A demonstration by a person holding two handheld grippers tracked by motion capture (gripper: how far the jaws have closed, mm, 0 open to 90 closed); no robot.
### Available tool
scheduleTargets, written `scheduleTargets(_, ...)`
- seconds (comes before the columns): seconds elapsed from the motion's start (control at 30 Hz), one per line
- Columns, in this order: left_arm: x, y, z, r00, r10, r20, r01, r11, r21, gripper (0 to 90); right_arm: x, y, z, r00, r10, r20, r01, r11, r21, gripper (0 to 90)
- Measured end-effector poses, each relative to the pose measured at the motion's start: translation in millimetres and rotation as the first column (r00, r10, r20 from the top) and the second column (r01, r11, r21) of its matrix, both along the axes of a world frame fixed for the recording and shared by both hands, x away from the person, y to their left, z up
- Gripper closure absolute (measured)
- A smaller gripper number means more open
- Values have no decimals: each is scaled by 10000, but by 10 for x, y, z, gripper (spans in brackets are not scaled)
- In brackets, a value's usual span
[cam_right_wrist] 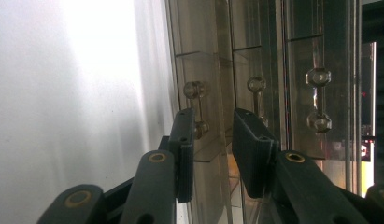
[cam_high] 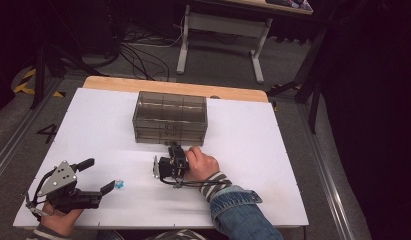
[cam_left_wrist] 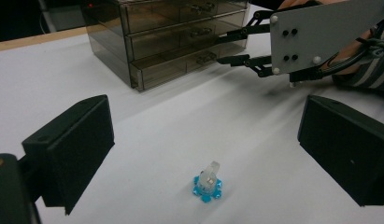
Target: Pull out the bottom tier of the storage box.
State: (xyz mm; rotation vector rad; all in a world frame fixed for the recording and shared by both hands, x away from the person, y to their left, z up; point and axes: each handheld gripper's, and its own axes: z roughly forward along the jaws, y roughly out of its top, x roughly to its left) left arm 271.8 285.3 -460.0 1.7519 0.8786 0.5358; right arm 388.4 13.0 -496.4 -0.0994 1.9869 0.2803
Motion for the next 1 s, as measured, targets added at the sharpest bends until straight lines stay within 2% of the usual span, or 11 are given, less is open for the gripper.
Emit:
scheduleTargets(0.17,0,2,1,10000,3,-7,-3,10000,13,43,-1,-11,45,9999,118,-89,-118,9999,84,682)
scheduleTargets(0.27,-1,1,0,10000,-5,16,5,10000,-5,43,-5,-31,91,9989,142,-442,-124,9992,386,656)
scheduleTargets(0.33,-2,5,2,10000,-4,4,4,10000,12,43,-1,-47,145,9958,222,-883,-163,9977,661,638)
scheduleTargets(0.43,-1,4,2,10000,-6,1,6,10000,26,43,6,-66,207,9916,333,-1253,-211,9950,980,638)
scheduleTargets(0.73,-1,2,1,10000,-6,19,6,10000,9,43,0,-80,237,9920,468,-1175,-344,9939,1050,626)
scheduleTargets(0.83,-2,1,1,10000,-15,21,15,10000,19,43,2,-94,261,9904,543,-1270,-394,9924,1168,624)
scheduleTargets(0.93,-3,4,3,10000,-4,6,4,10000,30,43,11,-115,300,9858,676,-1536,-470,9899,1339,619)
scheduleTargets(1.0,-1,2,0,10000,6,29,-6,10000,33,43,22,-142,347,9756,918,-1995,-616,9863,1528,617)
